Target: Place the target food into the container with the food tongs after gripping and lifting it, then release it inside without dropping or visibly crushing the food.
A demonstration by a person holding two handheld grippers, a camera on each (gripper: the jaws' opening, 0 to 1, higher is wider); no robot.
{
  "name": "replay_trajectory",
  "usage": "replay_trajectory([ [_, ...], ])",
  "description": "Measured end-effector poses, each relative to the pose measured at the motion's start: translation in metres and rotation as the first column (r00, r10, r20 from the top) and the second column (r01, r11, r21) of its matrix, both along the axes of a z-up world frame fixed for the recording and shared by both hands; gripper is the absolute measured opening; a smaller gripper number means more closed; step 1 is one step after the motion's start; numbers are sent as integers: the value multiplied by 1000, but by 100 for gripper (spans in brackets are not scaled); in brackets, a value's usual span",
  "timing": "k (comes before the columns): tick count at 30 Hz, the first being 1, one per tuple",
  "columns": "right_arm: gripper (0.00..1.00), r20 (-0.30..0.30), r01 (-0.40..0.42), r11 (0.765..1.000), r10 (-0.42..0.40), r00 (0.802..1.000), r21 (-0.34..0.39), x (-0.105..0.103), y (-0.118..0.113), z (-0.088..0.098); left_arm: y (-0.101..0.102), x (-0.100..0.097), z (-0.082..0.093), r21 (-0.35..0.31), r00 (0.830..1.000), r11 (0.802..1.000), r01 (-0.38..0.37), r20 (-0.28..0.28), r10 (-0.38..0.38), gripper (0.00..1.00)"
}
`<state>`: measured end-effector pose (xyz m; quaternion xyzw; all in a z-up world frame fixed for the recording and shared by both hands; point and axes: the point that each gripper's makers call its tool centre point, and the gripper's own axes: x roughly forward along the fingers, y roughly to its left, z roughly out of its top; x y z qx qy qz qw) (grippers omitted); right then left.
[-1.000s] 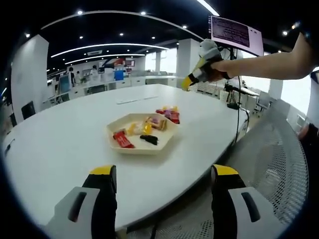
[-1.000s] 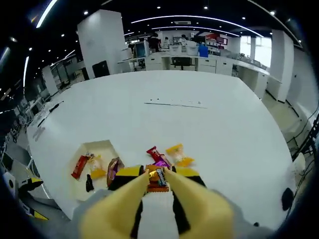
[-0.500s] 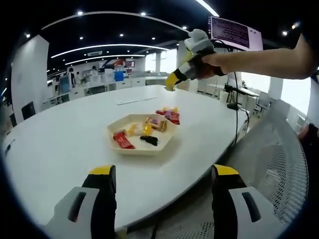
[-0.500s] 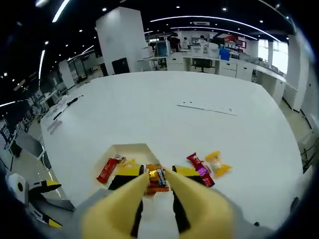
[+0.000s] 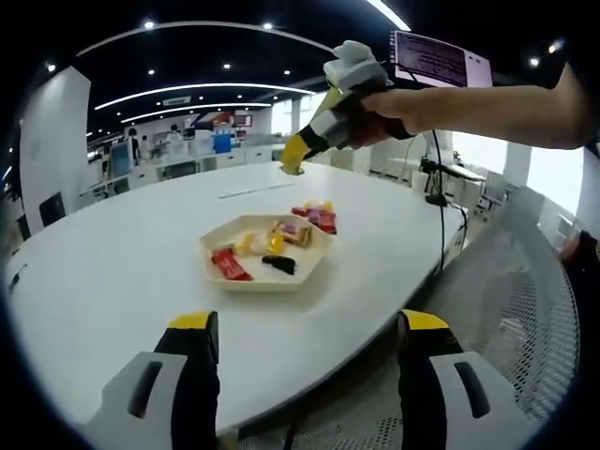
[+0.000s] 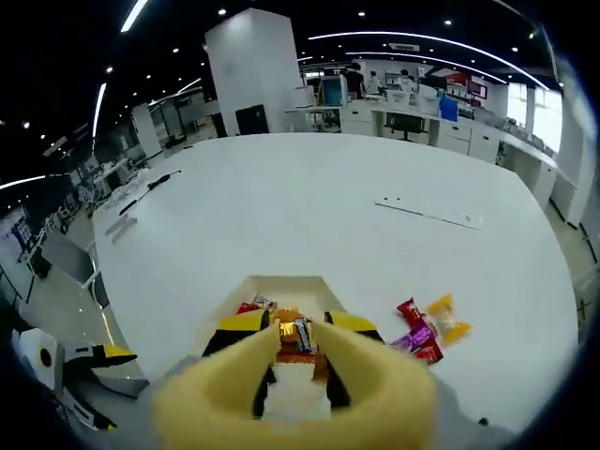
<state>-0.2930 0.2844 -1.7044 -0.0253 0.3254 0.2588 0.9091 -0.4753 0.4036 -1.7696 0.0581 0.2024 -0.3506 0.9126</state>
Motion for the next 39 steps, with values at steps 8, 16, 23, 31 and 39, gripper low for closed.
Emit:
replay_trajectory([
  [8, 26, -22, -3, 1000, 3, 1000, 5, 0, -4, -4, 0, 0, 0, 1, 1000, 1000, 3, 0, -3, 74],
  [16, 26, -36, 68, 997, -69, 997, -26, 1, -49, -9, 0, 0, 0, 3, 1000, 1000, 0, 0, 0, 74],
  [23, 26, -84, 146, 987, -151, 985, -59, 4, -91, -33, 2, 1, 0, 8, 1000, 1000, -10, 5, 10, 74],
  [31, 27, -156, 190, 980, -196, 968, -53, 5, -109, -72, 7, 4, -2, 32, 999, 999, -38, 7, 38, 77],
  [39, 26, -150, 241, 968, -250, 957, -73, 15, -119, -105, 9, 6, 1, 26, 998, 998, -55, 30, 54, 79],
])
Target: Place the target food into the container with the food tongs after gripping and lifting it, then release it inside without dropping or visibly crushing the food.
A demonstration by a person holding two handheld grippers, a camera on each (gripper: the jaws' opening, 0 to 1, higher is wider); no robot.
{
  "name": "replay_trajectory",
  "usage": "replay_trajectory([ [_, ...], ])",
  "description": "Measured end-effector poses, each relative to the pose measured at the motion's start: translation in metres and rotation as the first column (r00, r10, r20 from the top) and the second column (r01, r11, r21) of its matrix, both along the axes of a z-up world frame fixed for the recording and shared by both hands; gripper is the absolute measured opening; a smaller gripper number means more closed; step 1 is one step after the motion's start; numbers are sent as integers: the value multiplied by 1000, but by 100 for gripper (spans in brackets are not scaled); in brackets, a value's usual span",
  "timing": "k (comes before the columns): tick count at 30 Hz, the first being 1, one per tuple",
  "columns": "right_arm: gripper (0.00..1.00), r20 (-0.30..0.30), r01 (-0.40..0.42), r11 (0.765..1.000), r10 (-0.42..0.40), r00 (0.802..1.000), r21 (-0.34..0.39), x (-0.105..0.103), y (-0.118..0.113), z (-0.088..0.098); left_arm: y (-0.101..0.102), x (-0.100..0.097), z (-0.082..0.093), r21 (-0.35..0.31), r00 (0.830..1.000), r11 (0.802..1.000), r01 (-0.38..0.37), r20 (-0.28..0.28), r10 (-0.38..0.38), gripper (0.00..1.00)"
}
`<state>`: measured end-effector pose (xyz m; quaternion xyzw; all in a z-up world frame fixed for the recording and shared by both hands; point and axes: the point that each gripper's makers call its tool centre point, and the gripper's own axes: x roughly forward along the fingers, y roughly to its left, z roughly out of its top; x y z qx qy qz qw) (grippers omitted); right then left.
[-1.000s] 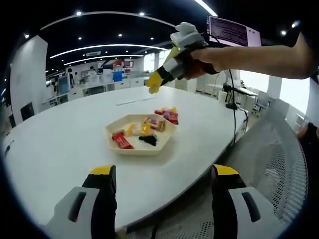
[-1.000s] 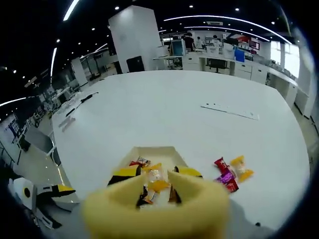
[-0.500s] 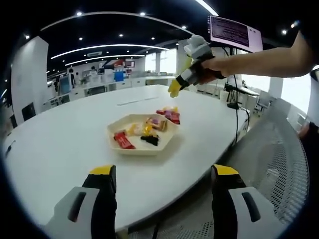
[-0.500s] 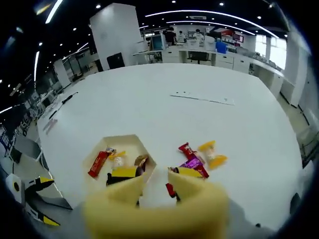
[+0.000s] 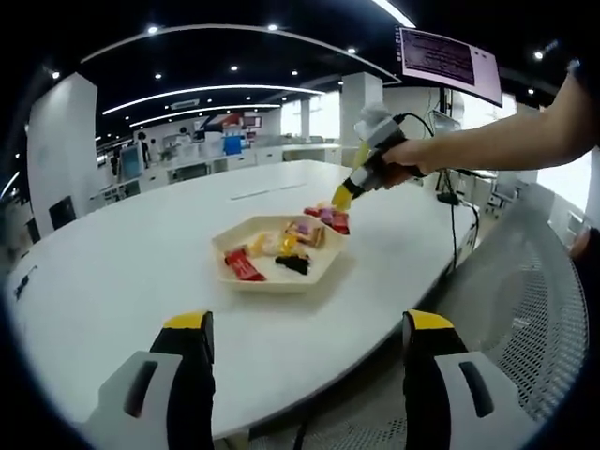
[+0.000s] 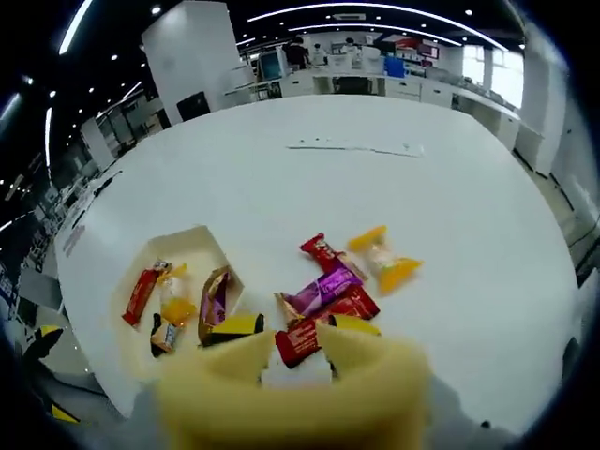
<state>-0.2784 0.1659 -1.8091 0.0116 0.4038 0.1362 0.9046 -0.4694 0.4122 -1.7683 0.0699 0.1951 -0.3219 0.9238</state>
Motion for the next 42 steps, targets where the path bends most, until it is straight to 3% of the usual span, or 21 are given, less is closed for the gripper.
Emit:
replay_trajectory([
  [2, 26, 0, 49, 999, -49, 999, -1, 4, -7, -8, 0, 0, 1, -2, 1000, 1000, -1, 7, 1, 79],
  [6, 27, 30, 68, 998, -68, 997, -17, 13, -8, -15, 0, 1, 3, -11, 1000, 1000, -6, 16, 6, 79],
  [7, 26, 62, 79, 997, -77, 995, -23, 19, -10, -11, 0, 1, 4, -16, 1000, 1000, -6, 20, 7, 79],
  [9, 27, 45, 80, 997, -80, 996, -4, 22, -4, -9, 0, 2, 5, -21, 1000, 1000, -10, 25, 11, 80],
  [13, 26, 1, 27, 989, -28, 1000, -147, 19, -8, -13, 0, 3, 4, -20, 1000, 1000, -10, 24, 10, 80],
  [15, 25, 20, 8, 987, -5, 1000, -163, 21, -5, -13, -1, 3, 4, -19, 1000, 1000, -9, 23, 10, 80],
  [29, 24, -1, 21, 995, -22, 1000, -100, 5, -13, -17, -1, 1, 2, -13, 1000, 1000, -6, 9, 6, 78],
  [35, 24, 27, 109, 994, -108, 994, -31, 12, -15, -14, 0, 2, 2, -13, 1000, 1000, -10, 10, 10, 78],
  [39, 23, 53, 64, 990, -58, 997, -127, 16, -11, -15, 0, 2, 1, -13, 1000, 1000, -10, 5, 10, 77],
  [40, 24, 44, 25, 984, -18, 999, -179, 15, -10, -16, 0, 2, 1, -12, 1000, 1000, -11, 5, 11, 77],
  [42, 24, 47, -20, 977, 31, 998, -211, 14, -3, -15, 0, 2, 2, -13, 1000, 1000, -11, 6, 11, 77],
])
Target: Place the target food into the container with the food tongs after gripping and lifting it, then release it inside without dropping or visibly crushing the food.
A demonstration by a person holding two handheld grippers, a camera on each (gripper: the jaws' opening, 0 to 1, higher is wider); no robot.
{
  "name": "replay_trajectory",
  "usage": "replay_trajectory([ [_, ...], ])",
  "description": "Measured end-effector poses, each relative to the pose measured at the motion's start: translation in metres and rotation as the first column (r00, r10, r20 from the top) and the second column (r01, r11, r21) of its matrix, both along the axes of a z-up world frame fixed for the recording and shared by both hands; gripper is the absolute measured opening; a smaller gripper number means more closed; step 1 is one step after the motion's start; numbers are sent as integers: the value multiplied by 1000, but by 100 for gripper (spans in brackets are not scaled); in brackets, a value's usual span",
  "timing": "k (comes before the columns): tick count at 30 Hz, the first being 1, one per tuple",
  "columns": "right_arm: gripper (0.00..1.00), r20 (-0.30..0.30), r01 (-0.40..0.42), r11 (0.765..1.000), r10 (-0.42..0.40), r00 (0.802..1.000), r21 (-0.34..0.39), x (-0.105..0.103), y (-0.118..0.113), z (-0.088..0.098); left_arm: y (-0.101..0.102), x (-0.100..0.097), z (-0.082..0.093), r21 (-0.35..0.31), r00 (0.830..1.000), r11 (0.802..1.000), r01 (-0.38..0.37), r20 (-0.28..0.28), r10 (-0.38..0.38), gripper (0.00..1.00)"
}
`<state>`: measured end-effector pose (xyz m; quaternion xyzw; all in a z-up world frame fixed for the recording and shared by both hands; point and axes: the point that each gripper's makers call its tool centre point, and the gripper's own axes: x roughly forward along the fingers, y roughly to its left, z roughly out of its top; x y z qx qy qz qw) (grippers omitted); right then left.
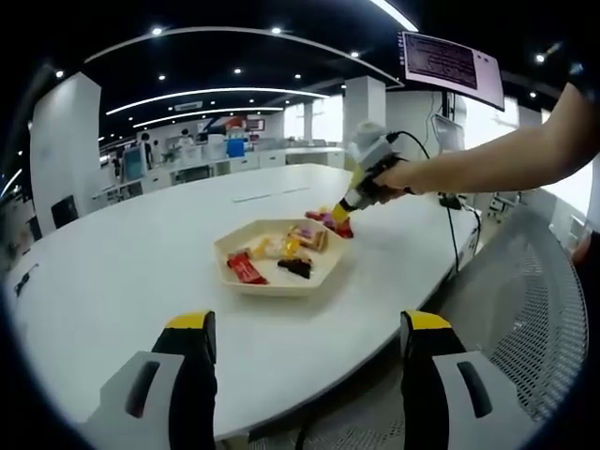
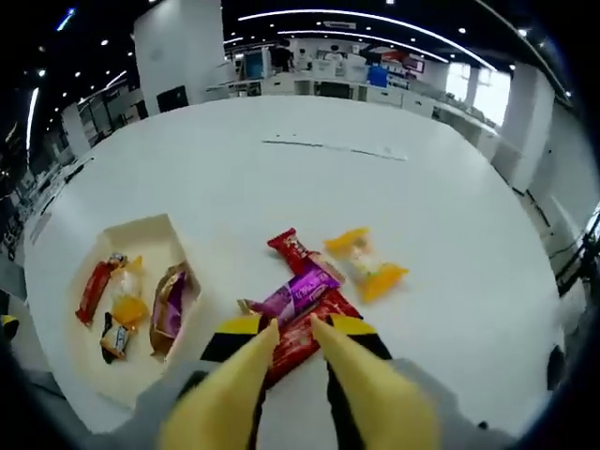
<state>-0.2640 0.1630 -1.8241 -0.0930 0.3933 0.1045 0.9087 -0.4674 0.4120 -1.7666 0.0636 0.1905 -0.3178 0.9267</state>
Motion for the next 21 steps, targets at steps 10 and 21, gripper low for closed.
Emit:
replay_trajectory([
  [10, 24, -53, -50, 999, 50, 997, 6, -19, -15, 0, 0, 0, 0, -1, 1000, 1000, -1, 0, 1, 77],
  [21, 25, -38, 19, 997, -16, 999, 78, -20, -32, 3, 1, 0, -2, 9, 1000, 1000, -7, -13, 7, 76],
])
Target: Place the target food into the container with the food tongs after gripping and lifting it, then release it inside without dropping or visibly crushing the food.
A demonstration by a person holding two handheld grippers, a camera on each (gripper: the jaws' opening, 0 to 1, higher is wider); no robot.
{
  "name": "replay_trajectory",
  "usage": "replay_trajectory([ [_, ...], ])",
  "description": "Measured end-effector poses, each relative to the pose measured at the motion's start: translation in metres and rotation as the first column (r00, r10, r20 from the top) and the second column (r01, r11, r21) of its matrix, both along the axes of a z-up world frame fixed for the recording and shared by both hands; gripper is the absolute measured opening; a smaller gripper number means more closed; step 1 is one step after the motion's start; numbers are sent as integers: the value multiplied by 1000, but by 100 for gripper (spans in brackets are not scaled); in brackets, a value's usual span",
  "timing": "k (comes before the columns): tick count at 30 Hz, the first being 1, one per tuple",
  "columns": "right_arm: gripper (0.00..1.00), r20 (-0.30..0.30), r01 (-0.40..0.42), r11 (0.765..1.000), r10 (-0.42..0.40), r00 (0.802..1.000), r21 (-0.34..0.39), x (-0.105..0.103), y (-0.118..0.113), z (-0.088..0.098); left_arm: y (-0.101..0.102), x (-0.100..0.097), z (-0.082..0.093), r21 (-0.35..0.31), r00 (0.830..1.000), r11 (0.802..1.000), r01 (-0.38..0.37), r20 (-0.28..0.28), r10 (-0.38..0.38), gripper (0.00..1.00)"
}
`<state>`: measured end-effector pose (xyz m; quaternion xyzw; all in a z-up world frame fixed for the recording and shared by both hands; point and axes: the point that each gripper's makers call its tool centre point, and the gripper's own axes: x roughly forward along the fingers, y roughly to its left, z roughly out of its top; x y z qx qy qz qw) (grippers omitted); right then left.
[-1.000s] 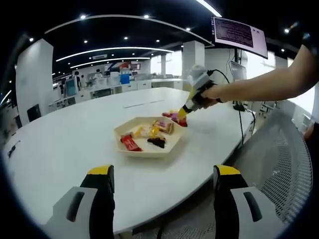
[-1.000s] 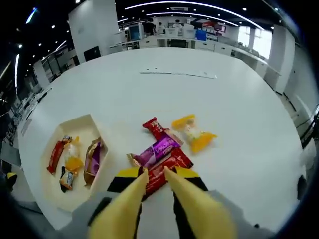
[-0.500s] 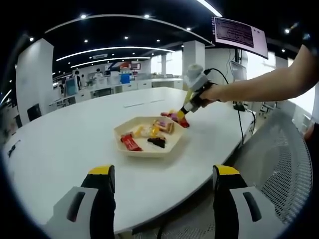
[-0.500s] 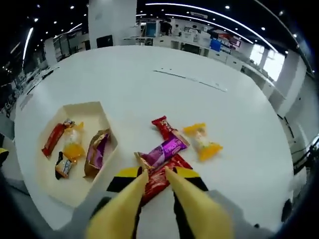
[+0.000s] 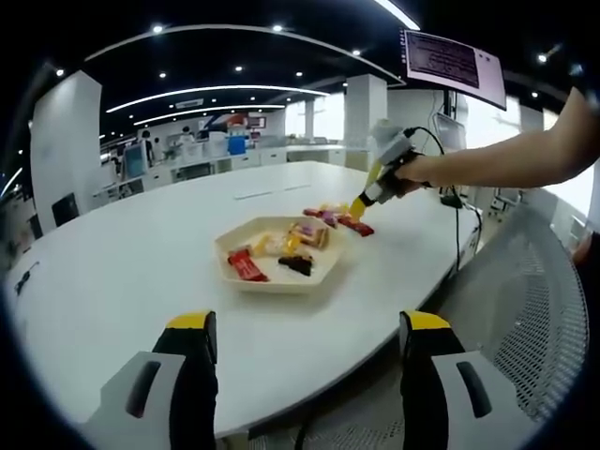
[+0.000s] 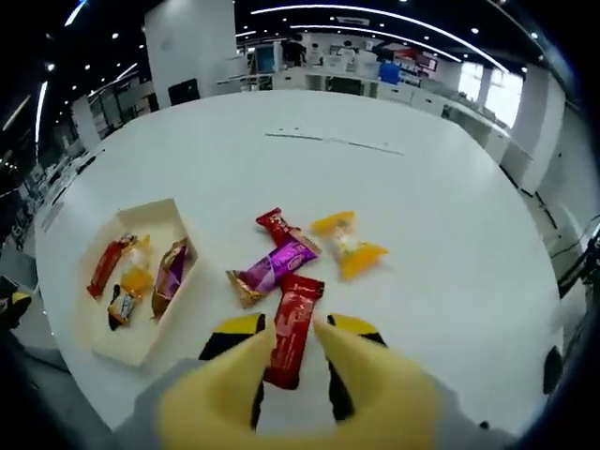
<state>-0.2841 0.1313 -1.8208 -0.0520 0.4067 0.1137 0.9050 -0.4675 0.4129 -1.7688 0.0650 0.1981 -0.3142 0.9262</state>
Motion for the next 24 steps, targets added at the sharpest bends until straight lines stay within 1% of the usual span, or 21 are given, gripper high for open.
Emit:
replay_trajectory([
  [3, 25, -4, 16, 1000, -16, 1000, 4, -1, 4, -5, 0, 0, 0, 2, 1000, 1000, -2, -3, 2, 76],
  [5, 26, -5, 31, 999, -31, 1000, 31, 1, 7, -6, 1, 0, -1, 4, 1000, 1000, -5, -4, 5, 76],
  [9, 26, 4, 18, 1000, -18, 1000, -13, 5, 11, -6, 1, 0, -1, 5, 1000, 1000, -8, -5, 8, 76],
  [10, 26, 1, 16, 1000, -16, 1000, -14, 6, 12, -7, 1, 0, -1, 5, 1000, 1000, -8, -6, 8, 76],
  [13, 26, -9, 25, 1000, -25, 1000, -2, 5, 11, -8, 2, 0, -1, 4, 1000, 1000, -10, -5, 10, 75],
  [14, 26, -28, 29, 999, -28, 999, 24, 3, 13, -11, 2, 0, -1, 4, 1000, 1000, -10, -5, 11, 75],
  [17, 26, -23, 36, 999, -35, 999, 29, 3, 14, -12, 2, 0, -1, 4, 1000, 1000, -10, -6, 10, 75],
  [18, 26, -19, 23, 1000, -22, 1000, 21, 3, 14, -13, 2, 0, -1, 5, 1000, 1000, -10, -7, 10, 75],
  [24, 24, -23, 2, 1000, -1, 1000, 25, 4, 19, -13, 2, 0, -2, 6, 1000, 1000, -8, -10, 8, 75],
])
